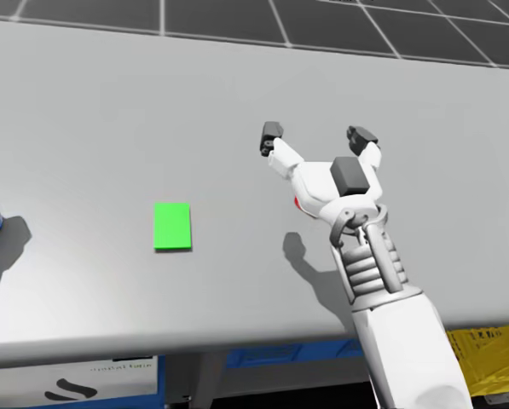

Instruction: Look at the card. If it is red, pick the object on the left. If it is green, pick the object on the right.

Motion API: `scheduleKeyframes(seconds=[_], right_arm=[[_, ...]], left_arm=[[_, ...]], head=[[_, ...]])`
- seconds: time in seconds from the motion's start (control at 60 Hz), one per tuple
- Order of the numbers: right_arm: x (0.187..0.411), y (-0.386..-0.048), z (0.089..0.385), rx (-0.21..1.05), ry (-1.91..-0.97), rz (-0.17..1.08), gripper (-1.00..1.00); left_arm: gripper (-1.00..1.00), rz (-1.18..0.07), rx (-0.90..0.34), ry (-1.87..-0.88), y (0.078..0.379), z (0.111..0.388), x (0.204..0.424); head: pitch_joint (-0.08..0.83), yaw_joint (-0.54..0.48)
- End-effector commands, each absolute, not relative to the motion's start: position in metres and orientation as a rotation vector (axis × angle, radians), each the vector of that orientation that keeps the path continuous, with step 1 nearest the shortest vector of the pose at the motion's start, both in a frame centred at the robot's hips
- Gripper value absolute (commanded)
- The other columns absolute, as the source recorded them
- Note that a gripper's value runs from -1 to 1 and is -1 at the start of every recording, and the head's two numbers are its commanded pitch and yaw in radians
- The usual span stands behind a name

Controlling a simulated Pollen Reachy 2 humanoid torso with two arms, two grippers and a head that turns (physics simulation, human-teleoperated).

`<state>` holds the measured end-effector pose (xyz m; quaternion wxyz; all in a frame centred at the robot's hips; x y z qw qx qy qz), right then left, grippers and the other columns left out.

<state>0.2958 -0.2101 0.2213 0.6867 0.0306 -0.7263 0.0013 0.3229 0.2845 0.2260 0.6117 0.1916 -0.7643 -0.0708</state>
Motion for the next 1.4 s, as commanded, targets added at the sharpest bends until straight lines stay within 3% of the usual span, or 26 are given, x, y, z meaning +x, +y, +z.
scheduleKeyframes(seconds=[0.017, 0.2, 0.633, 0.733, 1.133, 1.4], right_arm=[[0.295, -0.205, 0.22, 0.091, -1.623, -0.018, -1.0], [0.295, -0.205, 0.22, 0.092, -1.623, -0.019, -1.0], [0.284, -0.201, 0.226, 0.076, -1.621, -0.021, -1.0], [0.275, -0.203, 0.222, 0.068, -1.594, -0.057, -1.0], [0.223, -0.218, 0.184, 0.071, -1.496, 0.058, -1.0], [0.242, -0.237, 0.155, 0.028, -1.405, 0.01, -1.0]], left_arm=[[-1.0, -0.164, 0.441, -1.763, 0.283, 0.225, 0.323], [-1.0, -0.162, 0.44, -1.763, 0.282, 0.225, 0.323], [-1.0, -0.163, 0.438, -1.766, 0.283, 0.224, 0.322], [-1.0, -0.166, 0.441, -1.767, 0.282, 0.224, 0.322], [-1.0, -0.175, 0.46, -1.763, 0.281, 0.221, 0.324], [-1.0, -0.178, 0.463, -1.758, 0.279, 0.22, 0.324]], head=[[0.69, -0.3], [0.706, -0.38], [0.691, -0.41], [0.693, -0.41], [0.708, -0.4], [0.718, -0.41]])
